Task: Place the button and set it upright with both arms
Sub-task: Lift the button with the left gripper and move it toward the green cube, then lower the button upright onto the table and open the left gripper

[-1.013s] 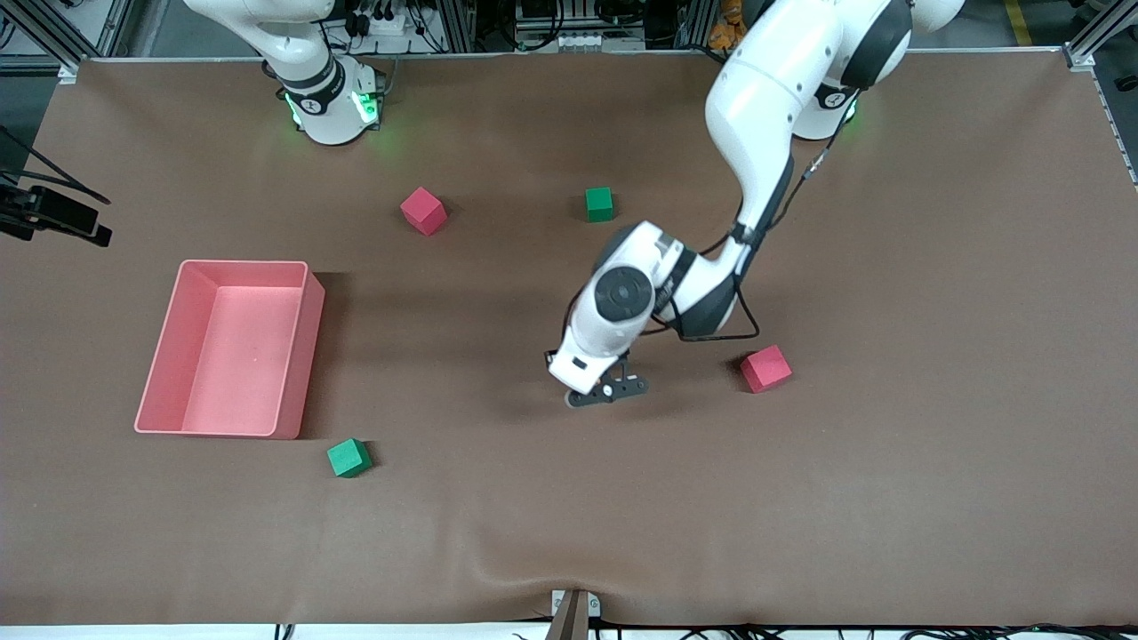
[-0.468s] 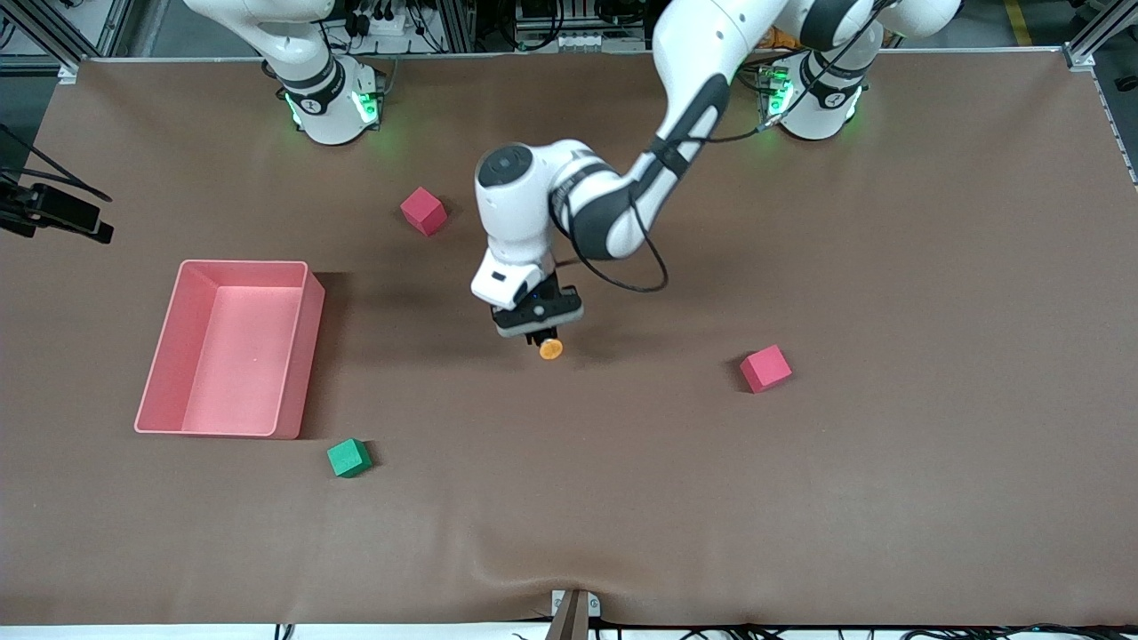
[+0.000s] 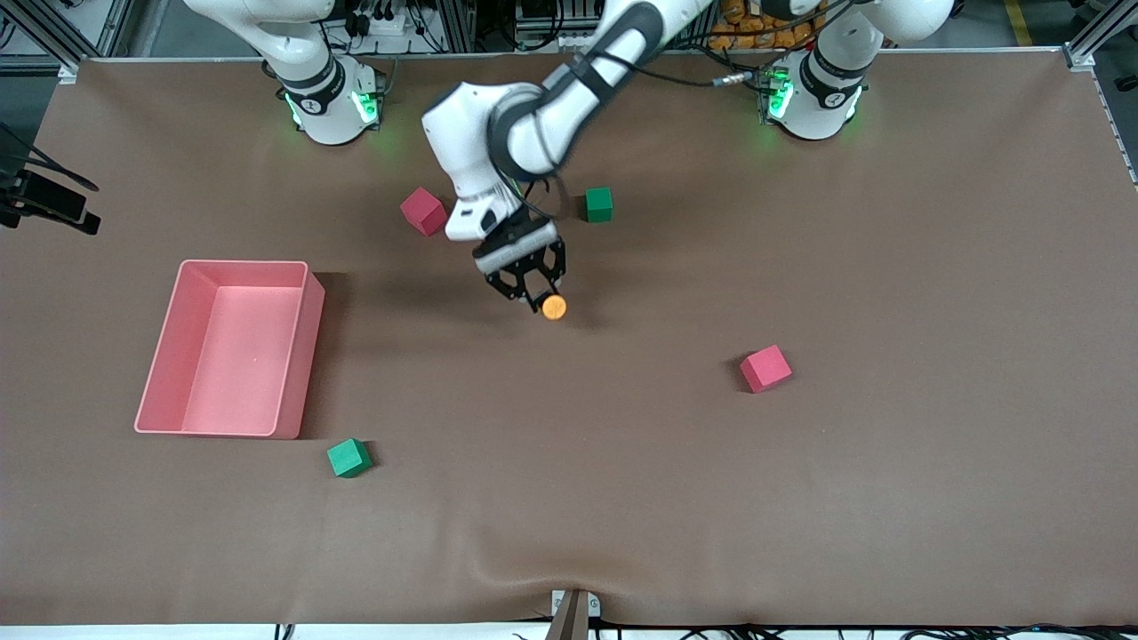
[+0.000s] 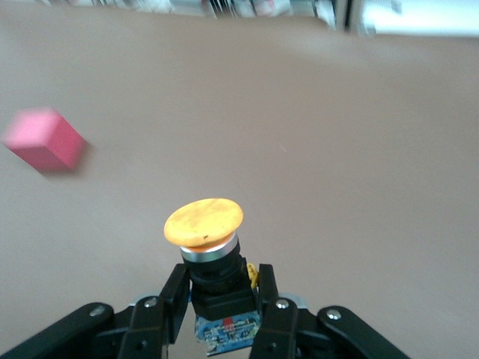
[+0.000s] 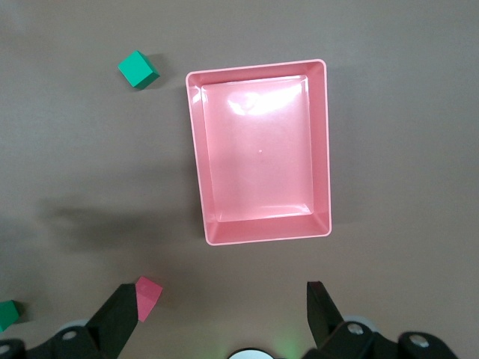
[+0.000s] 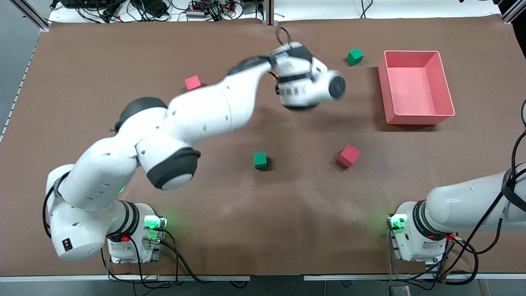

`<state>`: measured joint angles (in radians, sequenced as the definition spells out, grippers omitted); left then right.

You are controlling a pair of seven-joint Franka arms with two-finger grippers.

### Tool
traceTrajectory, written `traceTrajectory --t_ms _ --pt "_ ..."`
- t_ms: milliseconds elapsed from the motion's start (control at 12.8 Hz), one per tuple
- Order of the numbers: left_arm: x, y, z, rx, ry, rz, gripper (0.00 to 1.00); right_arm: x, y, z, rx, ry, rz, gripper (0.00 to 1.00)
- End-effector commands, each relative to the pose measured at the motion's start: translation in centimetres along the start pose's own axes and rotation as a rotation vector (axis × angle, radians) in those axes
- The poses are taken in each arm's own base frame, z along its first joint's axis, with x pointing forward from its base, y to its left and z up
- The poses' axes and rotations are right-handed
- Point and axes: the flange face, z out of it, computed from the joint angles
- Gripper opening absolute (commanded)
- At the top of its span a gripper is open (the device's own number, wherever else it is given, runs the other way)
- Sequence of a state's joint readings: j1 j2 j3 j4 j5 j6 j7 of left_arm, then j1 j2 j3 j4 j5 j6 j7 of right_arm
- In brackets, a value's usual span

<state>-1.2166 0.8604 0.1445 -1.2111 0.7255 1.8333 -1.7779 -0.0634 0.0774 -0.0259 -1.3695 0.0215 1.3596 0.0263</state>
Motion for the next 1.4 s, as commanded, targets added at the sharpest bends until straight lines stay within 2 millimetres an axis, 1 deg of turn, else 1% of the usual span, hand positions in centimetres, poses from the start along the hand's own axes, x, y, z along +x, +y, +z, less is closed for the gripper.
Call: traceTrajectory --t_ms 0,78,156,234,390,545,701,779,857,935,1013,1091,1325 --pt "-2.4 -0.2 -0.7 0.008 0.119 -0.068 0.0 -0.4 0.1 -0.6 -0.018 0.003 0.011 1.0" --pt "-3.5 -0.2 -0.6 0.012 0.131 -0.083 0.0 -0.5 0.0 -0.6 -0.018 0.002 0.008 1.0" --pt "-4.0 -0.2 -0.5 0.005 0.153 -0.106 0.0 -0.5 0.1 -0.6 -0.018 0.002 0.009 1.0" --pt "-5.3 0.1 0.3 -0.008 0.207 -0.117 0.0 -0.5 0.1 -0.6 -0.018 0.002 0.011 1.0" --pt "-8.9 0.2 3.9 -0.006 0.288 -0.142 0.0 -0.5 -0.4 -0.6 -0.017 0.002 0.005 1.0" --pt "-11.7 0.1 7.0 -0.005 0.348 -0.145 0.0 -0.5 -0.6 -0.6 -0.017 0.002 0.0 1.0" --pt "-12.1 -0.3 7.9 0.013 0.395 -0.148 0.0 -0.5 -0.4 -0.6 -0.018 0.002 0.003 1.0" --pt "-12.9 -0.5 8.2 0.025 0.41 -0.131 0.0 -0.5 -0.3 -0.6 -0.018 0.002 0.005 1.0" --pt "-13.3 -0.7 8.7 0.035 0.42 -0.121 0.0 -0.5 -0.4 -0.6 -0.018 0.002 0.005 1.0" --pt "-14.2 -0.9 9.8 0.044 0.442 -0.1 0.0 -0.5 -0.5 -0.6 -0.018 0.0 0.002 1.0" --pt "-15.7 -1.3 11.4 0.06 0.458 -0.073 0.0 -0.5 -0.6 -0.6 -0.017 0.0 0.001 1.0" --pt "-16.3 -1.4 12.0 0.063 0.463 -0.069 0.0 -0.5 -0.7 -0.6 -0.017 0.0 0.001 1.0" --pt "-16.4 -1.5 11.8 0.065 0.473 -0.065 0.0 -0.7 -0.8 -0.4 -0.009 -0.017 0.001 1.0"
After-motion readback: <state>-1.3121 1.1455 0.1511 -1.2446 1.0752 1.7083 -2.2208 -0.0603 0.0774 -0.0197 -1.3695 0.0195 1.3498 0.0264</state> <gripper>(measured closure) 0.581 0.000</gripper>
